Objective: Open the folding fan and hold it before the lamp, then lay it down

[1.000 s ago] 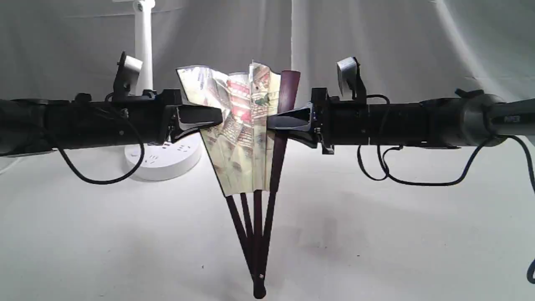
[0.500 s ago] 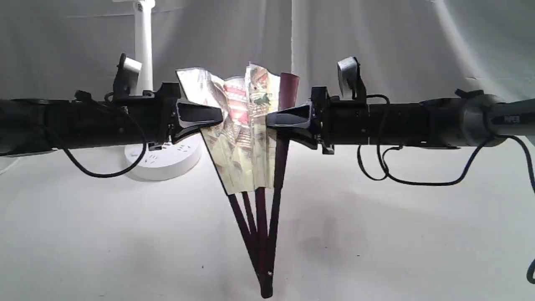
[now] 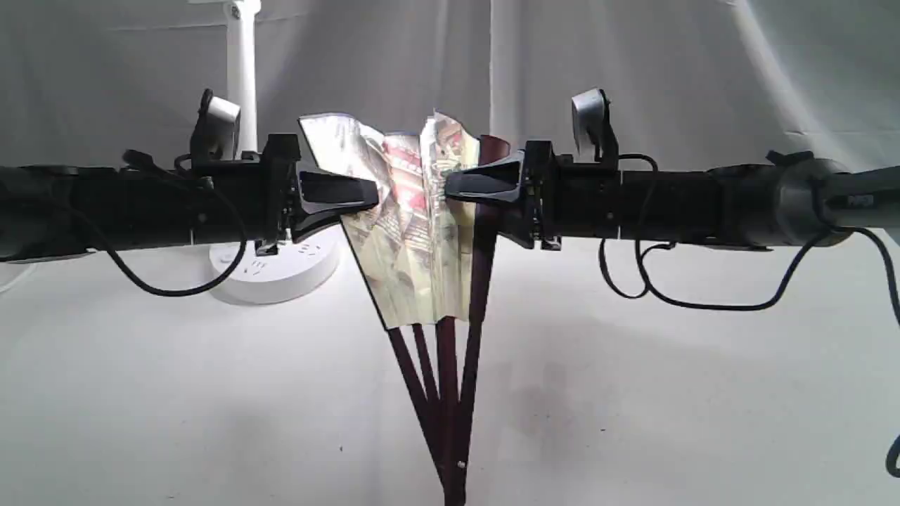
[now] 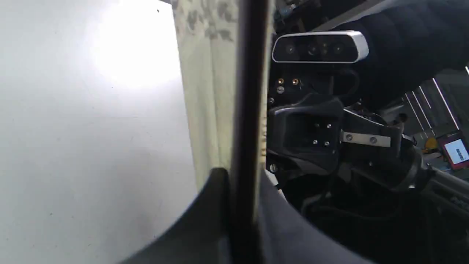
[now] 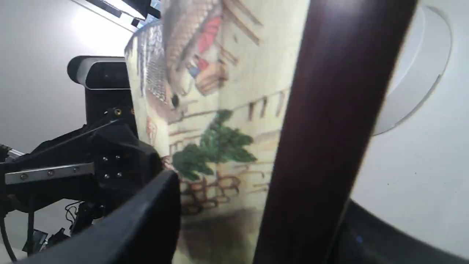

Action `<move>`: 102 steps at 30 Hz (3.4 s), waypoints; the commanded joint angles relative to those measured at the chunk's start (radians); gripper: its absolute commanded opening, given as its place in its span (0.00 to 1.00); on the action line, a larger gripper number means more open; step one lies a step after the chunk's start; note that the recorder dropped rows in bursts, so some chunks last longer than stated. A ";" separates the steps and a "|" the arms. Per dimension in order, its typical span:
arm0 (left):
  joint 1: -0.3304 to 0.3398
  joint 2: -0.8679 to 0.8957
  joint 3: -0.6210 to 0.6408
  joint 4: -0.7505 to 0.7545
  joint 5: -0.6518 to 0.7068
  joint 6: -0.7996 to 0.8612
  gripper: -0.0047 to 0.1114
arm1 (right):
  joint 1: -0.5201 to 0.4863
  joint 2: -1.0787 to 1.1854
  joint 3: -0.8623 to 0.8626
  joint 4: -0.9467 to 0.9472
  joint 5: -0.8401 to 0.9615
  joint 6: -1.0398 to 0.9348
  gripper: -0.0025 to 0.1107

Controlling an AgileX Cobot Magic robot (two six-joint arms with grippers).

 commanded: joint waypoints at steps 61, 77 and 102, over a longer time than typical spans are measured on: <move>0.071 -0.015 -0.085 -0.031 0.109 -0.399 0.04 | -0.093 -0.009 -0.196 0.015 0.000 0.439 0.02; 0.184 -0.053 -0.155 -0.031 0.109 -0.556 0.04 | -0.093 -0.009 -0.344 0.015 0.000 0.642 0.02; 0.184 -0.120 -0.030 -0.031 0.109 -0.575 0.04 | -0.140 -0.009 -0.344 0.009 0.000 0.715 0.02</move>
